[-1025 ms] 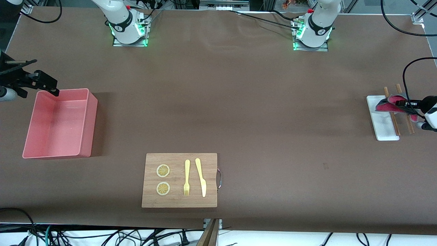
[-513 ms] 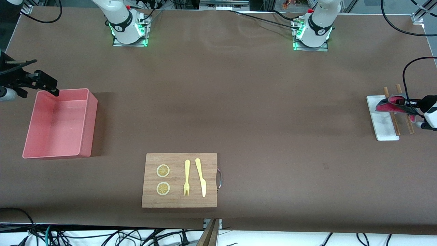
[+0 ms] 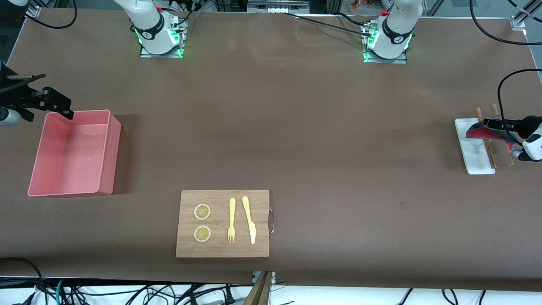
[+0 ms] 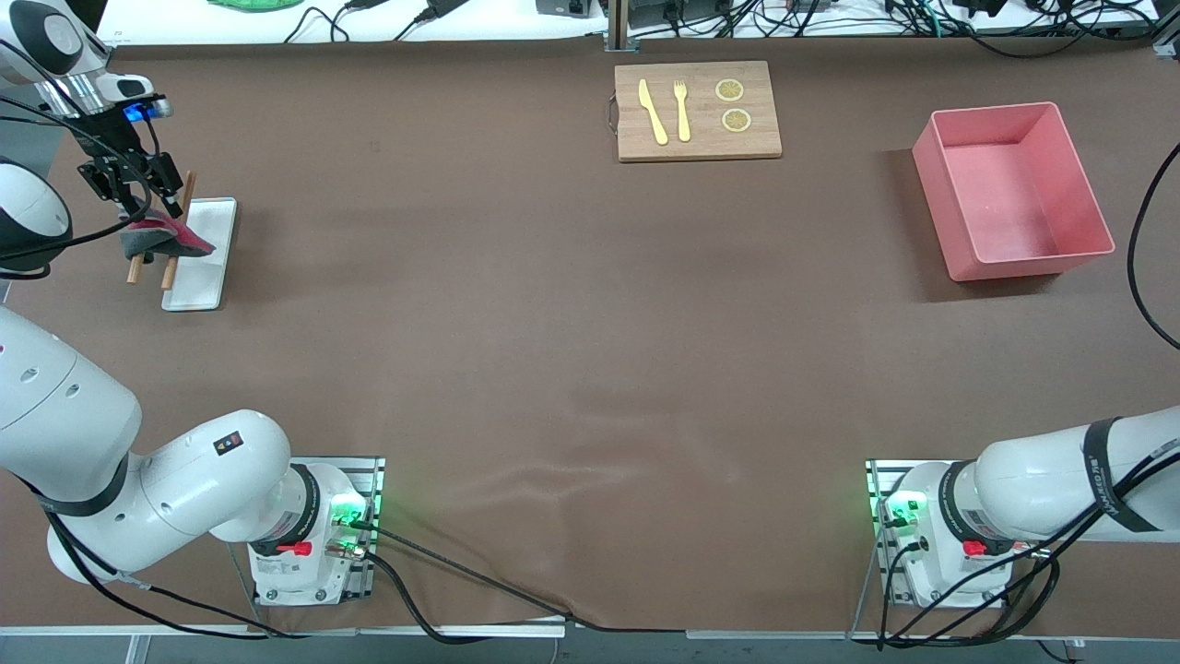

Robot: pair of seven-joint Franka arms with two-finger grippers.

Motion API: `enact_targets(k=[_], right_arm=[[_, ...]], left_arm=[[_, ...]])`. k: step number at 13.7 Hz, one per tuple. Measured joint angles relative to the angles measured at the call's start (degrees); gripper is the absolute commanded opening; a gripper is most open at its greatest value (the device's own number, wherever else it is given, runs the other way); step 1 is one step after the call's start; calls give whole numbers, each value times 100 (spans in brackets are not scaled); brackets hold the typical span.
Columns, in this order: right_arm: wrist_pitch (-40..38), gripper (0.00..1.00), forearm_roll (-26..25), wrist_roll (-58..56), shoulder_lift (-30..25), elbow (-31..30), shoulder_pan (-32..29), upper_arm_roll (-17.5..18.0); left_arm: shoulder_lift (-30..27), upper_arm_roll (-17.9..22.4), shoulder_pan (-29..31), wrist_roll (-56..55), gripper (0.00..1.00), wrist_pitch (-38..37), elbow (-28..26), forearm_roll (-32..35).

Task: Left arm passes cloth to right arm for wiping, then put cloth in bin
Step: 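Close the left gripper on the cloth and pull it off the rods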

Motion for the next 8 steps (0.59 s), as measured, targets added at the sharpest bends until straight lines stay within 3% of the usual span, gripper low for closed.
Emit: enact_targets(k=[3,8], right_arm=[[0,100,0,0,0,0,0,0],[0,100,0,0,1,0,-1,0]], left_arm=[[20,-2,-100,-153,99,-266,-16,0],[-12,-24,-637,351,100,-291,-6,526]])
